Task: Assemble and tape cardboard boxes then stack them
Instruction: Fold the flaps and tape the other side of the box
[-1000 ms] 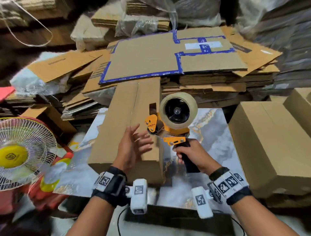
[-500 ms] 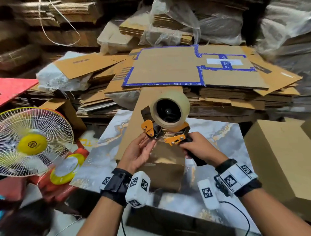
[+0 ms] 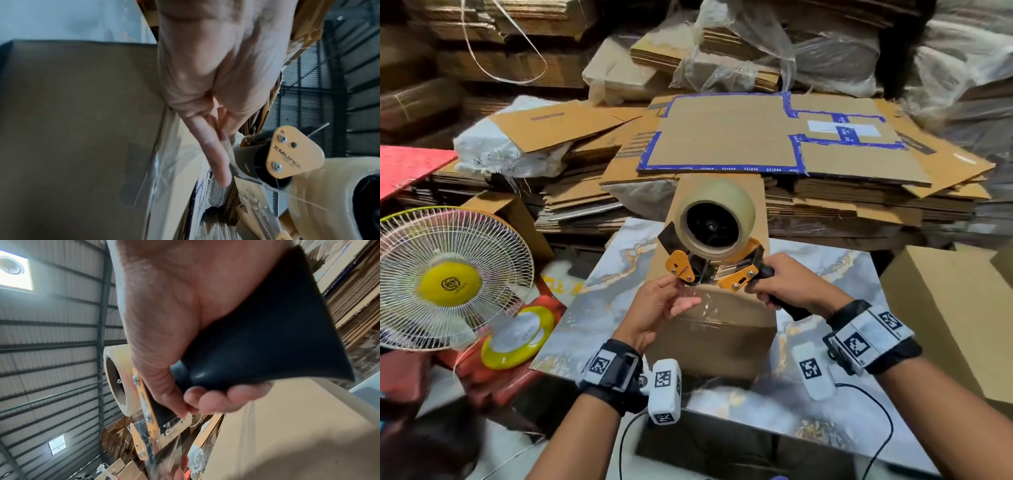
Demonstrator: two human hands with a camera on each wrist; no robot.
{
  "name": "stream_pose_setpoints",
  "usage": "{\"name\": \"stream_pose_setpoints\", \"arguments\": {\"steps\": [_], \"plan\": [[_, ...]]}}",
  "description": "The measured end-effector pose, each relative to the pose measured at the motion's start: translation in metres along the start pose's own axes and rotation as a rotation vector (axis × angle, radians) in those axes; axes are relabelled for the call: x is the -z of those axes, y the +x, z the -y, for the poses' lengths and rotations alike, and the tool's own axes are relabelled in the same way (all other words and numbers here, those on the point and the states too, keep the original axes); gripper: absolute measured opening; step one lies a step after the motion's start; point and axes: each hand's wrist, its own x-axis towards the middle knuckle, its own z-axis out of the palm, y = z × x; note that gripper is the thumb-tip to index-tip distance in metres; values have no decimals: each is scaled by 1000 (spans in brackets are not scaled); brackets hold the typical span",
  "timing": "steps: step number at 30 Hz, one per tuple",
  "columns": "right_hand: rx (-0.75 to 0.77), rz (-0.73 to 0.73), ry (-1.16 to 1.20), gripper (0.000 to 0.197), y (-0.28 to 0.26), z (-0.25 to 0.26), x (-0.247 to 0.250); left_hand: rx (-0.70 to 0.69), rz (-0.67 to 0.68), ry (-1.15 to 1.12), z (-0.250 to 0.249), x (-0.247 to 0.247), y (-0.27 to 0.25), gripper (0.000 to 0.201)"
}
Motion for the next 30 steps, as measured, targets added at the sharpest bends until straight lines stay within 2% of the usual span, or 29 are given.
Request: {"name": "stream_pose_setpoints", "arguments": {"steps": [1,4,6,11,23,28,30], "plan": [[0,3,-8,13,1,1,-1,5,7,46,-1,3,0,41],[2,10,-48,17,4,7,-7,21,9,139,-5,13,0,22],[17,26,-65,20,5,11,-11,23,-2,202,-8,22,0,18],[77,54,-137,29,7,19,-25,26,-33,387,-21,45,-4,25],[90,9,-461,31,19,11,-55,-16,86,839,-44,135,-5,28],[82,14,-425,23,24,6,-67,-26,84,840,-33,155,5,39],[75,15,-436,25,26,4,-67,-23,93,818,-28,157,9,37]]}}
